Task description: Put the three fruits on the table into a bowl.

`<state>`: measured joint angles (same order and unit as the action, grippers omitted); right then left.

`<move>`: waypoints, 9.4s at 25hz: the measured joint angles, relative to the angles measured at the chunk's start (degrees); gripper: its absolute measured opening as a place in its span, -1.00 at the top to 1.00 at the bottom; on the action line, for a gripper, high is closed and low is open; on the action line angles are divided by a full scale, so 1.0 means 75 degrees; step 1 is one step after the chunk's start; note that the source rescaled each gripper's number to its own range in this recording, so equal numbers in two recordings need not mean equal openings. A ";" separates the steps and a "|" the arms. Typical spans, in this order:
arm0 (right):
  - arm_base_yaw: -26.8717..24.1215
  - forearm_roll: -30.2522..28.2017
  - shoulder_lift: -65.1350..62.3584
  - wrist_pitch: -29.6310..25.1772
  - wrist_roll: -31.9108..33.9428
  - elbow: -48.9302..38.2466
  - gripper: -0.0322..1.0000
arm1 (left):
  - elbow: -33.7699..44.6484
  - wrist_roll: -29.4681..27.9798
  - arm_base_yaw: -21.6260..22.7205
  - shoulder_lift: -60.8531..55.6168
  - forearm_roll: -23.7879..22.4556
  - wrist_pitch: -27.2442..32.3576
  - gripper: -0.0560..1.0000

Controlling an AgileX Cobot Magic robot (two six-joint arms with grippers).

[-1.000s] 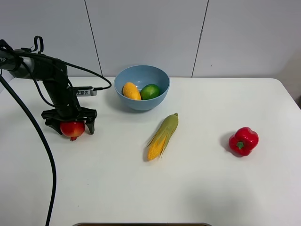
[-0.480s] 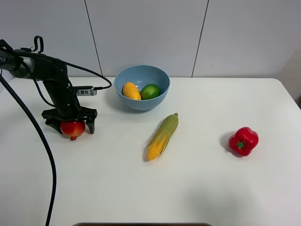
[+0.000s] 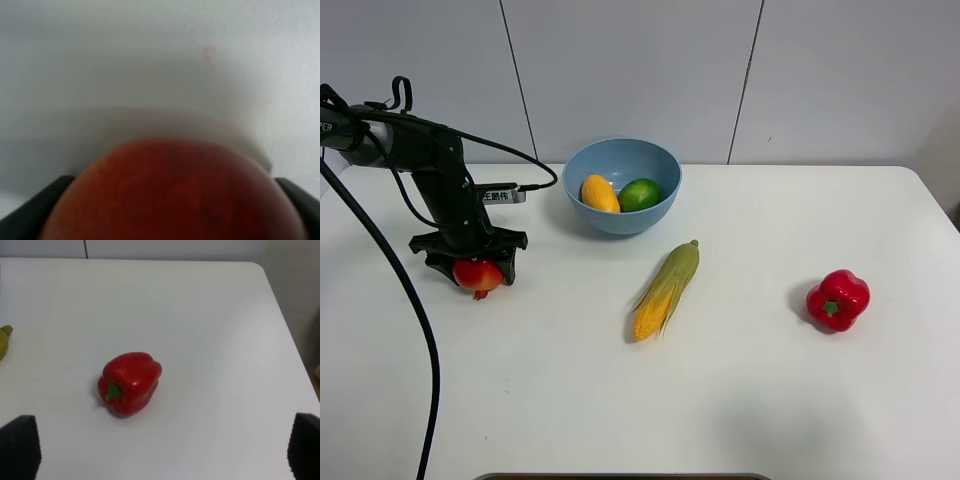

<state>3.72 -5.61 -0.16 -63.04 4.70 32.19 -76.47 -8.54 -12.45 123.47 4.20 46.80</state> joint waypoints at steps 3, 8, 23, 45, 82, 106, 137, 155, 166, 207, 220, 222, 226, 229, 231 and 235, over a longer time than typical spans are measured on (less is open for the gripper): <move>0.0000 0.0000 0.0000 0.0000 0.0000 0.0000 -1.00 | 0.0000 0.0000 0.0000 0.0000 0.0000 0.0000 0.28; 0.0000 0.0000 0.0000 0.0000 0.0000 0.0000 -1.00 | 0.0000 0.0000 0.0000 0.0000 0.0000 0.0000 0.28; 0.0000 0.0000 0.0000 0.0000 0.0000 0.0000 -1.00 | 0.0000 0.0000 0.0000 0.0000 0.0003 0.0000 0.28; 0.0000 0.0000 0.0000 0.0000 0.0000 0.0000 -1.00 | 0.0007 0.0024 -0.0051 -0.1740 0.0024 0.0293 0.28; 0.0000 0.0000 0.0000 0.0000 0.0000 0.0000 -1.00 | -0.3250 0.3363 -0.1588 -0.1316 0.0374 -0.1736 0.28; 0.0000 0.0000 0.0000 0.0000 0.0000 0.0000 -1.00 | -0.4470 0.3970 -0.1839 0.1271 0.1079 -0.2751 0.28; 0.0000 0.0000 0.0000 0.0000 0.0000 0.0000 -1.00 | -0.4480 0.4431 -0.1969 0.1818 0.1274 -0.3198 -0.48; 0.0000 0.0000 0.0000 0.0000 0.0000 0.0000 -1.00 | -0.4480 0.4454 -0.1969 0.1635 0.1229 -0.3014 -0.96; 0.0000 0.0000 0.0000 0.0000 0.0000 0.0000 -1.00 | -0.4480 0.4408 -0.1969 0.0060 0.0775 -0.2100 -0.96; 0.0000 0.0000 0.0000 0.0000 0.0000 0.0000 -1.00 | -0.3670 0.2739 0.0329 -0.6388 -0.1538 0.3040 -0.97; 0.0000 0.0000 0.0000 0.0000 0.0000 0.0000 -1.00 | -0.0470 0.2036 0.0542 -0.9740 -0.1404 0.3048 -0.98; 0.0000 0.0000 0.0000 0.0000 0.0000 0.0000 -1.00 | -0.0027 0.1929 0.0542 -1.0310 -0.1364 0.3048 -0.98; 0.0000 0.0000 0.0000 0.0000 0.0000 0.0000 -1.00 | 0.0888 0.1750 0.0542 -1.1407 -0.1349 0.3071 -0.98; 0.0000 0.0000 0.0000 0.0000 0.0000 0.0000 -1.00 | 0.1565 0.1486 0.0542 -1.2127 -0.1384 0.3071 -0.98; 0.0000 0.0000 0.0000 0.0000 0.0000 0.0000 -1.00 | 0.2026 0.1290 0.0542 -1.2488 -0.1445 0.3071 -0.98; 0.0000 0.0000 0.0000 0.0000 0.0000 0.0000 -1.00 | 0.3161 0.1078 0.0542 -1.3251 -0.1487 0.3064 -0.98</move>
<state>3.72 -5.61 -0.16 -63.04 4.70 32.19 -52.76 -0.45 -8.39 24.09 -6.95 69.77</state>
